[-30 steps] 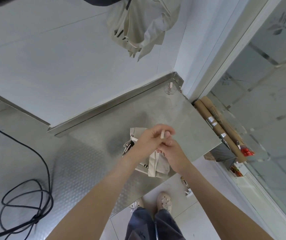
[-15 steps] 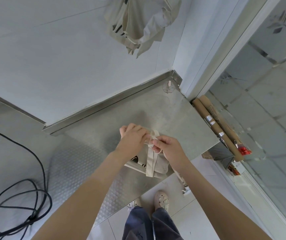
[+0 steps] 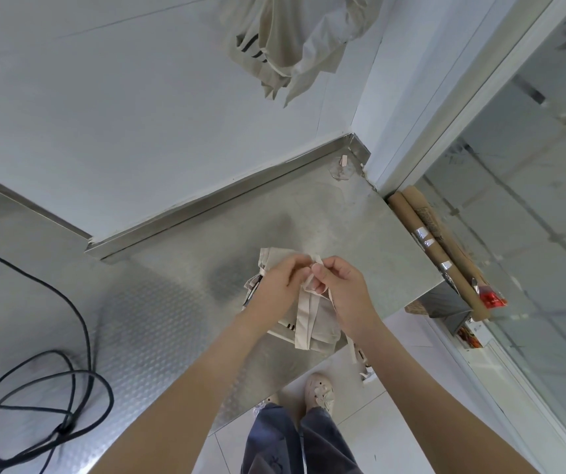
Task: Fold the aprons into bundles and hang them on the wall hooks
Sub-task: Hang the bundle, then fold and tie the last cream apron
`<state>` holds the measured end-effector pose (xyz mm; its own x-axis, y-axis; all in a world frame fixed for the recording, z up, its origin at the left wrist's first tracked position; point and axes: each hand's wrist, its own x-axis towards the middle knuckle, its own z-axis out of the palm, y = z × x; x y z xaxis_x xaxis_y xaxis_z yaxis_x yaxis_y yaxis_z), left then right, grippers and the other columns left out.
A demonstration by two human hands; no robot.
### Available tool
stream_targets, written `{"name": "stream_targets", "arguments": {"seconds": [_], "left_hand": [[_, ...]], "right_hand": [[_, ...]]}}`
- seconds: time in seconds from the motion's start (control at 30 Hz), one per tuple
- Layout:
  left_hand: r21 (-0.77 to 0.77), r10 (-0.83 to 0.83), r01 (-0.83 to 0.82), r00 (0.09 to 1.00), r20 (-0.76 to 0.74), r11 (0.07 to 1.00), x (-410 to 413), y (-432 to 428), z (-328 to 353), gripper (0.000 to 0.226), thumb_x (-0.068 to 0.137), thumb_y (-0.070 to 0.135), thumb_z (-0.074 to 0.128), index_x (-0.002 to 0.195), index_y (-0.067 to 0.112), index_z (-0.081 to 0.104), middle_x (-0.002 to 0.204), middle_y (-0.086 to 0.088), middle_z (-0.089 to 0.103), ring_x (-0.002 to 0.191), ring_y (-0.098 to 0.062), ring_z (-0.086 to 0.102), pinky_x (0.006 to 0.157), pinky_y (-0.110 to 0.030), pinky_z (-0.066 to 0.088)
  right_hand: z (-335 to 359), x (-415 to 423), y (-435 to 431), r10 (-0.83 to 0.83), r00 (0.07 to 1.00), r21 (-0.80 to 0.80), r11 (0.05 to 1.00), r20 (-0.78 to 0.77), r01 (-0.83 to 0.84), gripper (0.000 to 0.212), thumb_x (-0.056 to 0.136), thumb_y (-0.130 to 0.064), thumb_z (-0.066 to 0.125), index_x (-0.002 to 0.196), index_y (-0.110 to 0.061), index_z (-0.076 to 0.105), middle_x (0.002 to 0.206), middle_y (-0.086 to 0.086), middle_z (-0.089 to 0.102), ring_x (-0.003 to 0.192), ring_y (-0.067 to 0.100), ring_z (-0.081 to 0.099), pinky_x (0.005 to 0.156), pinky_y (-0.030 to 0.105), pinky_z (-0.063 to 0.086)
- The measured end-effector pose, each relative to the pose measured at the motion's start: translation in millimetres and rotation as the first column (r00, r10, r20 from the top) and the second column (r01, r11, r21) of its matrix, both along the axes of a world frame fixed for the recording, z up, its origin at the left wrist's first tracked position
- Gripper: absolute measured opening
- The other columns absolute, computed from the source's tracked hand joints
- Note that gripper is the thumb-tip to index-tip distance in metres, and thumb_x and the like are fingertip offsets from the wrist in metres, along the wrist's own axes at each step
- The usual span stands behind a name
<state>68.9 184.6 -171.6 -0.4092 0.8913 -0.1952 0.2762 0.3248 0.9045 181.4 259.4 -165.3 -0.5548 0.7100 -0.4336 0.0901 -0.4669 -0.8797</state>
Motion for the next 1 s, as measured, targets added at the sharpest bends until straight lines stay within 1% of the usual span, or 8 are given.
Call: {"name": "stream_targets", "arguments": {"seconds": [0.1, 0.2, 0.27, 0.4, 0.5, 0.6, 0.83, 1.0], "left_hand": [[-0.014, -0.01, 0.009, 0.997, -0.076, 1.0, -6, 4, 1, 0.03, 0.095, 0.008, 0.054, 0.124, 0.011, 0.059, 0.106, 0.0, 0.046, 0.098, -0.002, 0.045, 0.09, -0.005, 0.032], [-0.053, -0.078, 0.076, 0.996, -0.031, 0.996, -11, 6, 1, 0.005, 0.091, 0.01, 0.062, 0.089, 0.009, 0.067, 0.109, 0.001, 0.044, 0.103, -0.006, 0.041, 0.092, -0.011, 0.034], [-0.044, -0.089, 0.089, 0.996, 0.002, 0.995, -14, 6, 5, 0.015, 0.088, 0.01, 0.066, 0.075, 0.008, 0.059, 0.108, -0.001, 0.049, 0.097, 0.001, 0.043, 0.084, -0.003, 0.032], [-0.027, -0.09, 0.09, 0.996, 0.018, 0.996, -15, 7, 11, 0.014, 0.089, 0.013, 0.066, 0.078, 0.012, 0.057, 0.098, 0.002, 0.065, 0.089, -0.003, 0.054, 0.079, -0.004, 0.035], [-0.016, -0.068, 0.071, 0.982, 0.177, 0.997, -16, 5, 10, 0.013, 0.092, 0.01, 0.06, 0.093, 0.02, 0.054, 0.094, 0.005, 0.065, 0.081, -0.002, 0.057, 0.08, -0.013, 0.043], [-0.044, -0.209, 0.208, 0.978, -0.027, 0.977, -21, 6, 9, 0.031, 0.095, 0.012, 0.055, 0.125, 0.023, 0.057, 0.096, 0.008, 0.055, 0.08, 0.007, 0.049, 0.079, -0.01, 0.038], [-0.097, -0.253, 0.241, 0.957, -0.139, 0.966, -33, 8, 13, 0.008, 0.09, 0.024, 0.065, 0.085, 0.021, 0.06, 0.093, 0.011, 0.039, 0.083, 0.001, 0.041, 0.075, -0.014, 0.032], [-0.082, -0.223, 0.222, 0.975, 0.007, 0.972, -29, 9, 16, 0.007, 0.094, 0.015, 0.058, 0.1, 0.017, 0.055, 0.108, 0.012, 0.053, 0.099, -0.003, 0.05, 0.081, -0.006, 0.037]], "right_hand": [[0, 2, 2, 0.037, 0.999, 0.003, 0.999, -0.025, -0.037, 0.02, 0.094, -0.004, 0.054, 0.076, -0.008, 0.061, 0.058, 0.001, 0.056, 0.057, 0.011, 0.048, 0.065, 0.023, 0.046], [1, 4, 4, 0.053, 0.998, 0.011, 0.999, -0.022, -0.053, 0.023, 0.095, -0.002, 0.051, 0.075, -0.008, 0.061, 0.057, 0.0, 0.055, 0.057, 0.01, 0.048, 0.063, 0.021, 0.045], [2, 4, 5, 0.069, 0.997, 0.017, 0.997, -0.028, -0.069, 0.023, 0.095, -0.002, 0.05, 0.075, -0.006, 0.06, 0.057, 0.0, 0.055, 0.057, 0.009, 0.048, 0.061, 0.018, 0.045], [1, 5, 6, 0.047, 0.997, -0.03, 0.998, -0.068, -0.049, 0.024, 0.094, -0.002, 0.051, 0.072, -0.006, 0.057, 0.056, 0.002, 0.055, 0.056, 0.011, 0.048, 0.061, 0.018, 0.046], [-1, 7, 8, 0.067, 0.995, -0.03, 0.997, -0.075, -0.07, 0.021, 0.093, -0.004, 0.053, 0.073, -0.004, 0.056, 0.058, 0.003, 0.055, 0.057, 0.012, 0.049, 0.062, 0.019, 0.046], [-3, 8, 8, 0.106, 0.992, -0.023, 0.994, -0.064, -0.108, 0.017, 0.092, -0.004, 0.054, 0.075, -0.002, 0.057, 0.058, 0.003, 0.054, 0.058, 0.012, 0.049, 0.062, 0.02, 0.046], [-2, 10, 8, 0.131, 0.99, -0.018, 0.991, -0.06, -0.133, 0.016, 0.092, -0.005, 0.055, 0.077, -0.002, 0.06, 0.058, 0.002, 0.055, 0.057, 0.01, 0.049, 0.062, 0.019, 0.045], [-1, 9, 6, 0.117, 0.984, -0.03, 0.992, -0.135, -0.122, 0.01, 0.084, -0.015, 0.059, 0.079, -0.007, 0.062, 0.057, 0.002, 0.051, 0.057, 0.012, 0.043, 0.062, 0.021, 0.039]]}}
